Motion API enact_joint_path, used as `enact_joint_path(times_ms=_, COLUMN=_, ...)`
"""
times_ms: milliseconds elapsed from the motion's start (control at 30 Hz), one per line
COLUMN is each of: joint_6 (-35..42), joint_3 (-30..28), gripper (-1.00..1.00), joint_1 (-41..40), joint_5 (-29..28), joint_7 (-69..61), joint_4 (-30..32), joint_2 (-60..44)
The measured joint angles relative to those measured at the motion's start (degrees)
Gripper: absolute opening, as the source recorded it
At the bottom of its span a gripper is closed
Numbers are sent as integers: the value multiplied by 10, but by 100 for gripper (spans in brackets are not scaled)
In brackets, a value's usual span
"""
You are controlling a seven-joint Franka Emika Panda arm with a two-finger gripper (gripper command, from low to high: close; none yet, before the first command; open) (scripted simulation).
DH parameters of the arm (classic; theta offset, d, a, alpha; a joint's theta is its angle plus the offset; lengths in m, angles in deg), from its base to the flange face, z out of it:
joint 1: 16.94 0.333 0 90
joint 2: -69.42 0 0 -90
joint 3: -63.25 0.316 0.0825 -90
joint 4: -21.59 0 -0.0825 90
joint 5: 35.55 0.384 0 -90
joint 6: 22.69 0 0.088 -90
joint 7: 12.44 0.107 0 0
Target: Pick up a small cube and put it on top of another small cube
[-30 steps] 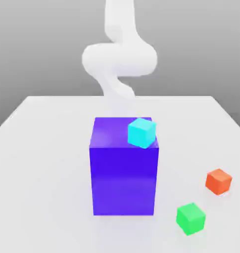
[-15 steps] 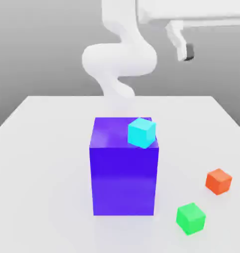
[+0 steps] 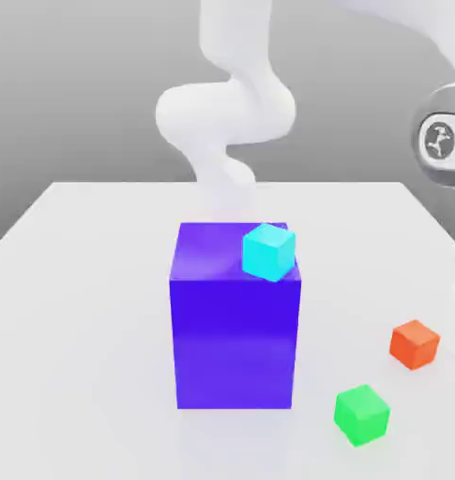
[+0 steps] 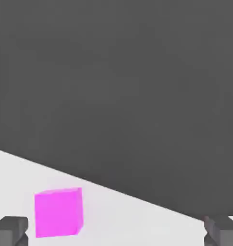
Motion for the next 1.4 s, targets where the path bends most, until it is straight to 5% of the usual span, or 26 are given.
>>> enact_joint_path(times_ms=233, joint_6=-53, joint_3=-17, gripper=0, joint_1=52, joint_5=-37, joint_7=36, joint_4=-37, joint_2=-147)
enact_joint_path(times_ms=267, joint_6=-65, joint_3=-21, gripper=-100, joint_1=55, joint_5=-41, joint_7=38, joint_4=-41, joint_2=-163)
enact_joint_path(times_ms=633, joint_6=-21, joint_3=-6, gripper=-100, joint_1=42, joint_5=-24, joint_7=21, joint_4=-20, joint_2=-97)
enact_joint_path(times_ms=1167, joint_6=-80, joint_3=37, gripper=-100, joint_1=-100, joint_5=53, joint_7=-350, joint_4=303, joint_2=173)
enact_joint_path(times_ms=1333, joint_6=-164, joint_3=11, gripper=-100, joint_1=-90, joint_5=1, joint_7=-330, joint_4=314, joint_2=98)
enact_joint_path(times_ms=1367, joint_6=-175, joint_3=6, gripper=100, joint_1=-86, joint_5=-7, joint_7=-324, joint_4=313, joint_2=86)
enact_joint_path(times_ms=1400, joint_6=-175, joint_3=6, gripper=100, joint_1=-86, joint_5=-7, joint_7=-324, joint_4=313, joint_2=86)
